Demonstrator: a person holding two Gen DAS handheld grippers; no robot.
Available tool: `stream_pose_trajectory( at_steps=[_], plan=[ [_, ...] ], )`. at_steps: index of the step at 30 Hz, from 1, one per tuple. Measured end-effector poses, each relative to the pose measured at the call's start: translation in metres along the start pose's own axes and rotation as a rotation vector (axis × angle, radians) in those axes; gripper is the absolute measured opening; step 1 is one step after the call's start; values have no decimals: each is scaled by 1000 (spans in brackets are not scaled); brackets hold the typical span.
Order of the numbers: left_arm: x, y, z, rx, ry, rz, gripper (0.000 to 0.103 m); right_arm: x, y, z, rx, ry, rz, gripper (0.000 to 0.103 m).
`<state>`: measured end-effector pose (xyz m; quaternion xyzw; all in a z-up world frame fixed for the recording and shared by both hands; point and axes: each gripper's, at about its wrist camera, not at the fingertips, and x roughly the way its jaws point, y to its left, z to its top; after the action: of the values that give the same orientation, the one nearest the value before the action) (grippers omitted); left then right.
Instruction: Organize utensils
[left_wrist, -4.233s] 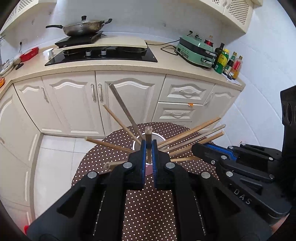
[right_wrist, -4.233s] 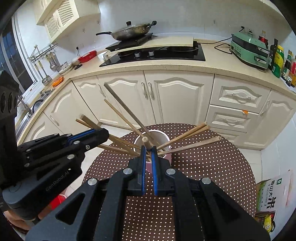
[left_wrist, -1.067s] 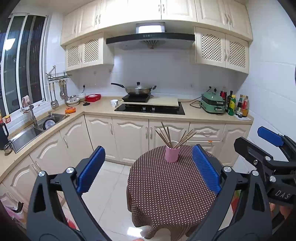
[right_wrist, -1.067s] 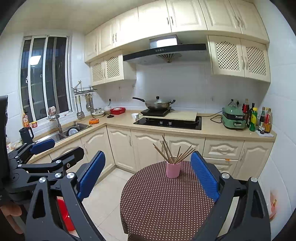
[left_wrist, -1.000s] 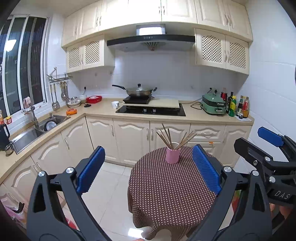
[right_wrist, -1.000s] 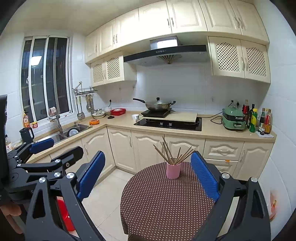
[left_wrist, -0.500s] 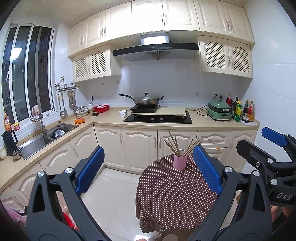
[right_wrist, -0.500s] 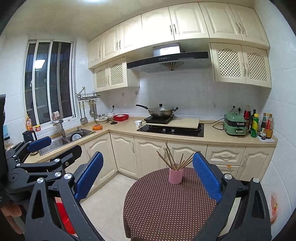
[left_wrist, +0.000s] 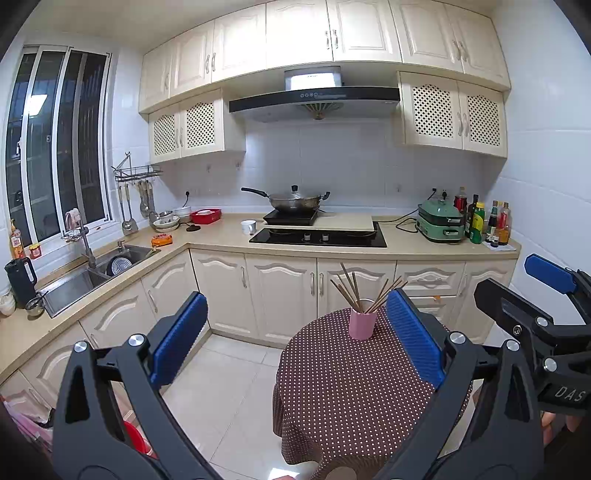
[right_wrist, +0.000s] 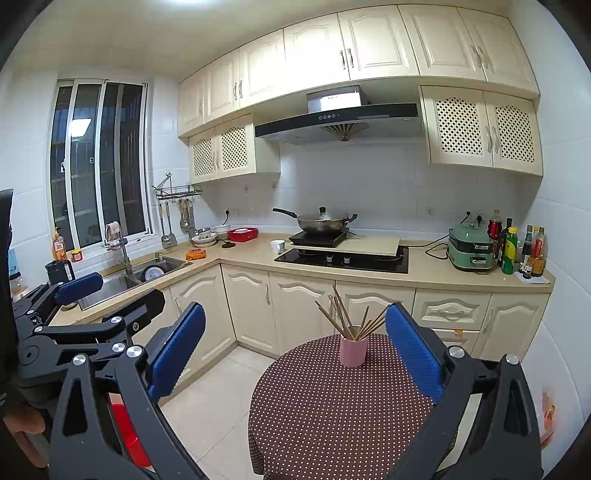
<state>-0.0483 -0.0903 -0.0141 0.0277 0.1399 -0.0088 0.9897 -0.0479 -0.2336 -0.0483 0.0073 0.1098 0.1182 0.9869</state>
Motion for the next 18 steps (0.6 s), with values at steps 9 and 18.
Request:
stream_pose_trajectory(
  at_steps=[9,18],
  plan=[
    [3,1,1,-1,4,1,96,0,2,0,0,1,0,95],
    [3,1,1,-3,-3,2,96,3,2,0,1,0,2,95]
  ],
)
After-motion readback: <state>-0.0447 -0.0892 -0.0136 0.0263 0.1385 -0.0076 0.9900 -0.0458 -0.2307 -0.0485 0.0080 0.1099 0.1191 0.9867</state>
